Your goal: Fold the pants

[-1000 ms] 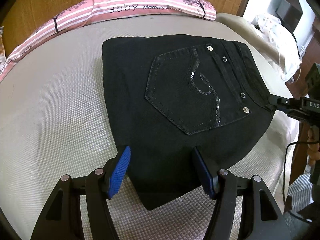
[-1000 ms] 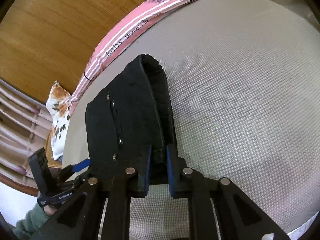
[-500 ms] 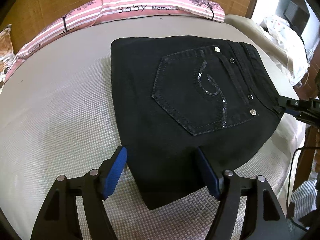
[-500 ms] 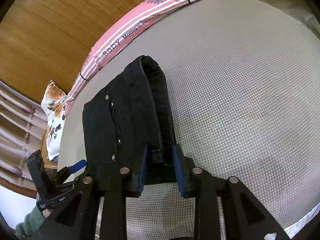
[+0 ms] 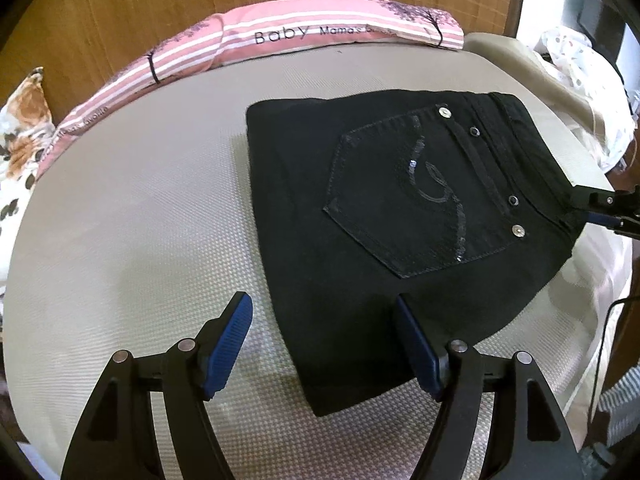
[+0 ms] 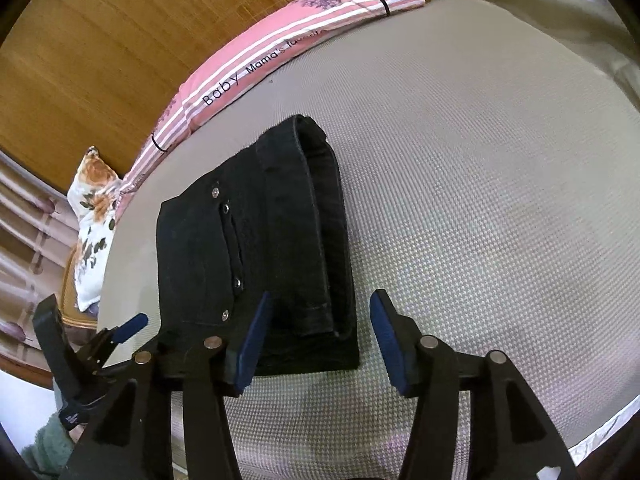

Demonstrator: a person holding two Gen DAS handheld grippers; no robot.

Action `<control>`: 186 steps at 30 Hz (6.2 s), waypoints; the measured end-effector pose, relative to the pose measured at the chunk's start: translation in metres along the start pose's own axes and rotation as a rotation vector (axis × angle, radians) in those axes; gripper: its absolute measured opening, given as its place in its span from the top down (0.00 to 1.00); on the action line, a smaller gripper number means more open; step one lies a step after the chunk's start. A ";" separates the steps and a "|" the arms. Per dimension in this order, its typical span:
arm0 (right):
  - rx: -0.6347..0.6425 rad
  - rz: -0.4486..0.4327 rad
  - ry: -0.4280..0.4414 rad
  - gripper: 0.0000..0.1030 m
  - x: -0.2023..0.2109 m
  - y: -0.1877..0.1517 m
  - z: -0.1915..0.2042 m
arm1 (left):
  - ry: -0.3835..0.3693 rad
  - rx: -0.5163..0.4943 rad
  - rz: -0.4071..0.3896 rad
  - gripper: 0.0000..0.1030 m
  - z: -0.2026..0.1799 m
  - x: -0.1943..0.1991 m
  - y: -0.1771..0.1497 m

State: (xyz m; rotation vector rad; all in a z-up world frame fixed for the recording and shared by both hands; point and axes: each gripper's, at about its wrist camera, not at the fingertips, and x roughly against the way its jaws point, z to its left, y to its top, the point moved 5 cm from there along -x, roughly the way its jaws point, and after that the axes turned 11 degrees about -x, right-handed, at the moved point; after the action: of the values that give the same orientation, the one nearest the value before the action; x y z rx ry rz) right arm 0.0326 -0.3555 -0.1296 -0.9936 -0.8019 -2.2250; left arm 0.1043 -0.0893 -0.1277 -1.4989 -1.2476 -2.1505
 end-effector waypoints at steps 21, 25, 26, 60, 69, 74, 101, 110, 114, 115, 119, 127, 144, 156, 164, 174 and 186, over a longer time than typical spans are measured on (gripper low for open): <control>-0.030 0.098 0.050 0.37 -0.024 0.034 -0.010 | -0.211 0.261 0.039 0.29 0.056 -0.024 0.010; -0.087 0.187 0.141 0.36 -0.038 0.032 -0.022 | -0.323 0.312 0.081 0.29 0.054 -0.034 0.011; -0.097 0.206 0.161 0.36 -0.041 0.031 -0.023 | -0.365 0.326 0.088 0.29 0.052 -0.036 0.011; -0.067 0.382 0.412 0.42 -0.086 0.050 0.004 | -0.638 0.390 -0.005 0.21 0.061 -0.061 0.037; -0.126 0.316 0.372 0.65 -0.080 0.045 -0.001 | -0.457 0.360 0.033 0.58 0.062 -0.059 0.029; -0.098 0.274 0.303 0.68 -0.073 0.044 0.007 | -0.344 0.296 0.032 0.67 0.051 -0.053 0.034; -0.058 0.250 0.294 0.75 -0.083 0.035 0.092 | -0.179 0.272 -0.008 0.82 0.088 -0.010 0.032; -0.032 0.277 0.318 0.75 -0.112 0.045 0.136 | -0.138 0.303 -0.026 0.82 0.126 -0.008 0.031; -0.027 0.282 0.325 0.75 -0.121 0.051 0.150 | -0.128 0.321 -0.041 0.82 0.145 -0.010 0.037; -0.027 0.283 0.327 0.75 -0.122 0.052 0.152 | -0.126 0.324 -0.043 0.82 0.148 -0.009 0.037; -0.018 0.288 0.332 0.75 -0.133 0.062 0.168 | -0.115 0.341 -0.057 0.82 0.166 -0.010 0.044; -0.018 0.315 0.336 0.75 -0.161 0.073 0.193 | -0.095 0.378 -0.055 0.82 0.200 -0.020 0.051; 0.054 0.269 0.230 0.72 -0.201 0.084 0.199 | -0.059 0.368 -0.013 0.77 0.226 -0.067 0.051; 0.177 0.168 0.085 0.52 -0.189 0.063 0.185 | 0.063 0.315 0.004 0.52 0.213 -0.064 0.034; 0.208 0.122 0.068 0.52 -0.155 0.041 0.171 | 0.103 0.309 0.009 0.51 0.194 -0.045 0.001; 0.207 0.078 0.012 0.53 -0.155 0.031 0.159 | 0.098 0.346 0.003 0.45 0.190 -0.042 -0.020; 0.202 0.030 -0.017 0.44 -0.145 0.029 0.163 | 0.175 0.359 0.011 0.37 0.186 -0.029 -0.021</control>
State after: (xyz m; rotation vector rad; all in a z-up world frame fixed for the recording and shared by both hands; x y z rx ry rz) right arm 0.2070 -0.2229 -0.1466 -0.9211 -0.9910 -2.0657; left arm 0.2257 0.0552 -0.1422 -1.1431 -1.4606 -1.8761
